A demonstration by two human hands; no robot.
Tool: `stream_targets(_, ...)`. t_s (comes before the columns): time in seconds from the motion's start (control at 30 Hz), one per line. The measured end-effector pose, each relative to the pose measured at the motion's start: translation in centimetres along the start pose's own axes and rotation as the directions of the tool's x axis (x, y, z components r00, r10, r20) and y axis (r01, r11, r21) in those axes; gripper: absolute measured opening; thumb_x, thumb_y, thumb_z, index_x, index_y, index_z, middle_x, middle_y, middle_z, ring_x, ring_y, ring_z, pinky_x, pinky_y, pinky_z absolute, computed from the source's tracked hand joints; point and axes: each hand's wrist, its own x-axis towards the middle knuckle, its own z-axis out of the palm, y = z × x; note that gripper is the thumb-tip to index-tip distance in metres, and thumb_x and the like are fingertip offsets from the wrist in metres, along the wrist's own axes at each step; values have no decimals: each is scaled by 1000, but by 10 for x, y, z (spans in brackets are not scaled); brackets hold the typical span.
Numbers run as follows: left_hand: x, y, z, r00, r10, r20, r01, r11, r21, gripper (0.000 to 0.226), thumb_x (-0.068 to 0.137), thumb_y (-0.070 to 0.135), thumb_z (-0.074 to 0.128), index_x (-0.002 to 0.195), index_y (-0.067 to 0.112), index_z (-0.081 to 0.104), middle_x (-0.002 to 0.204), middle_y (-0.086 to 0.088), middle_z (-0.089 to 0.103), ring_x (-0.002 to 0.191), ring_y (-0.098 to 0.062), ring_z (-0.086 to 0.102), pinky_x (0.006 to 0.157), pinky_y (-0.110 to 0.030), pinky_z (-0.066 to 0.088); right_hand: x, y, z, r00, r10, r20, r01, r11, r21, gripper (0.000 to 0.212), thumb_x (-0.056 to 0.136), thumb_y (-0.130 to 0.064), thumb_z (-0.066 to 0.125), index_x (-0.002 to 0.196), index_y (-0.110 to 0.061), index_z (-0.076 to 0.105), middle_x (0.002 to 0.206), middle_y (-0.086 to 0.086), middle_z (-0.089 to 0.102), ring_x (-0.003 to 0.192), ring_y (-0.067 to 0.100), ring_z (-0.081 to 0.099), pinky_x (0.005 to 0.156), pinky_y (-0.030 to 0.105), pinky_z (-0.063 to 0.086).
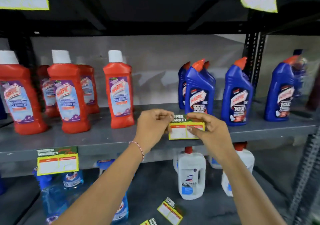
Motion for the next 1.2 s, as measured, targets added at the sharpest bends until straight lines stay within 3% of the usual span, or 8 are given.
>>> stream_targets(0.1,-13,11,55,998,9,65,-11,1000,24,17,85,11,70,71,21,70,63,-5,72,44,-10,65,42,-19,53,-11,13,-47,996,-21,-89,20,1000,-3,38,77,-3,77,103,-30,73,98,-11,76,88,4,71,70,16,56)
stream_targets(0.23,-22,16,122,993,11,118,-15,999,36,14,86,7,67,72,11,71,55,-3,70,43,-14,67,43,-23,56,-21,39,-106,966,0,-260,-2,1000,-8,37,82,-7,74,94,-42,72,97,-8,76,87,9,72,71,21,57)
stream_targets(0.47,-27,5,193,991,10,136,-19,998,66,14,87,6,63,74,7,67,61,-9,72,49,-19,71,51,-39,62,-16,72,-162,926,5,-379,-42,995,-91,23,80,-15,77,82,-37,71,83,-16,75,77,11,71,68,24,56)
stream_targets(0.53,-26,-1,203,992,0,123,-10,997,79,14,87,8,63,73,11,67,63,-9,73,50,-18,72,49,-36,61,-13,80,-170,928,-2,-373,-50,990,-131,21,81,-17,77,83,-36,70,84,-19,74,76,7,70,68,26,56)
stream_targets(0.7,-25,-13,211,997,-3,81,-8,991,132,14,87,11,65,73,16,66,66,-4,73,51,-14,72,48,-29,60,-10,91,-173,935,19,-353,-73,988,-138,22,82,-13,76,82,-34,70,80,-19,73,73,-5,67,59,6,49)
stream_targets(0.83,-25,-16,211,998,23,55,-32,985,167,15,86,13,66,72,18,63,64,-2,73,50,-11,71,48,-30,60,-11,91,-168,926,-22,-376,-66,974,-218,17,83,-17,75,88,-32,69,88,-11,71,79,-3,66,61,4,47)
stream_targets(0.97,-24,-14,209,998,66,2,-65,977,203,32,83,20,72,67,20,44,60,-9,67,46,-11,69,36,-25,54,-10,92,-168,883,-81,-463,-87,940,-329,19,75,-29,80,88,-33,67,91,-7,61,78,8,59,63,8,45)
stream_targets(1.2,-32,-16,202,989,144,-6,-137,948,286,37,85,27,69,68,23,36,52,-6,60,35,-15,61,32,-21,44,-12,99,-170,788,-24,-615,-121,974,-192,24,74,-29,81,90,-27,62,92,3,61,72,8,54,64,2,42)
